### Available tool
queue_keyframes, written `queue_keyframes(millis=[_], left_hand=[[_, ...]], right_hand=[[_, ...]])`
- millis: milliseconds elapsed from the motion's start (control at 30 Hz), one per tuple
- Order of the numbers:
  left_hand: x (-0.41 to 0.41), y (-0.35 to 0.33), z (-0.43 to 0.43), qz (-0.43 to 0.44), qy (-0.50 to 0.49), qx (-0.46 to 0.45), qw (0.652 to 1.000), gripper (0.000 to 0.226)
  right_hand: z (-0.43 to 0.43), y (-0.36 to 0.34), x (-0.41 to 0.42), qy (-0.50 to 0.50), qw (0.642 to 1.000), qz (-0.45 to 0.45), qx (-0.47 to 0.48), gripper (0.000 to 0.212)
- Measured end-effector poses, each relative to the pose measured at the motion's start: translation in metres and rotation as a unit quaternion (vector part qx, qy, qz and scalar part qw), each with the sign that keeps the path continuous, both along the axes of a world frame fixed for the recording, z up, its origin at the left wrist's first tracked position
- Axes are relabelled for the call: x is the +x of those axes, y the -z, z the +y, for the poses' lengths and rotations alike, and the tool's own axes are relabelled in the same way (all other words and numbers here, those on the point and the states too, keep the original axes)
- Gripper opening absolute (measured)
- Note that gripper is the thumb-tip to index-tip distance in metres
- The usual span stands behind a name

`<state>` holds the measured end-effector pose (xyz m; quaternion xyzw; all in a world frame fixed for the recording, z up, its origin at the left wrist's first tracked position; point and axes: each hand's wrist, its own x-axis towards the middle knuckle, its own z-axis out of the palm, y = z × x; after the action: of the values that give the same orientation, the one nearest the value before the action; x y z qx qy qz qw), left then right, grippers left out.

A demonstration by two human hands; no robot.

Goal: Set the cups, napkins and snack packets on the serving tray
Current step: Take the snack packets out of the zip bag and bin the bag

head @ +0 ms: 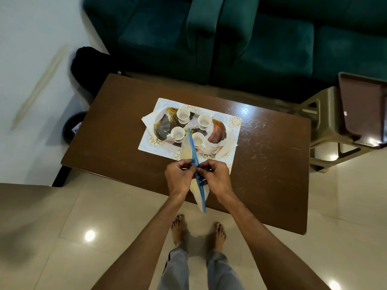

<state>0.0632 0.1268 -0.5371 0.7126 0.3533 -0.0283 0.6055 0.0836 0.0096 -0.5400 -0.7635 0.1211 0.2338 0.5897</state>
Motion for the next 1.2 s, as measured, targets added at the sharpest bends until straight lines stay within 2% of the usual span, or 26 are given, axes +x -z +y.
queue_keyframes(millis=[233,367,500,633,700,933,1067,1200], left_hand=[[0.002,0.001,-0.002,-0.002,0.019,0.012,1.000,0.032],[0.002,0.001,-0.006,0.006,-0.019,-0.012,1.000,0.030],[-0.001,0.004,-0.008,0.027,-0.064,-0.068,0.995,0.023],[-0.007,0.005,-0.006,0.053,-0.031,-0.038,0.997,0.020],[-0.008,0.003,-0.004,0.058,-0.024,-0.038,0.997,0.018],[-0.010,0.006,-0.009,0.064,-0.068,-0.027,0.995,0.012],[-0.013,0.011,-0.012,0.047,-0.080,-0.018,0.996,0.009],[-0.015,0.018,-0.012,0.029,-0.053,-0.005,0.998,0.010]], right_hand=[[-0.003,0.003,0.002,-0.023,0.996,-0.064,-0.054,0.009],[-0.003,0.001,0.003,-0.006,0.998,-0.042,-0.040,0.007],[-0.003,0.002,0.003,0.031,0.999,0.017,0.015,0.011],[-0.004,0.002,0.004,0.032,0.999,0.014,0.006,0.015],[-0.004,0.003,0.006,0.021,1.000,0.012,-0.003,0.011],[-0.002,0.006,0.006,0.023,0.999,0.010,-0.029,0.006],[0.000,0.008,0.001,0.031,0.999,0.004,-0.029,0.004],[0.005,0.011,-0.005,0.014,1.000,0.008,-0.022,0.011]])
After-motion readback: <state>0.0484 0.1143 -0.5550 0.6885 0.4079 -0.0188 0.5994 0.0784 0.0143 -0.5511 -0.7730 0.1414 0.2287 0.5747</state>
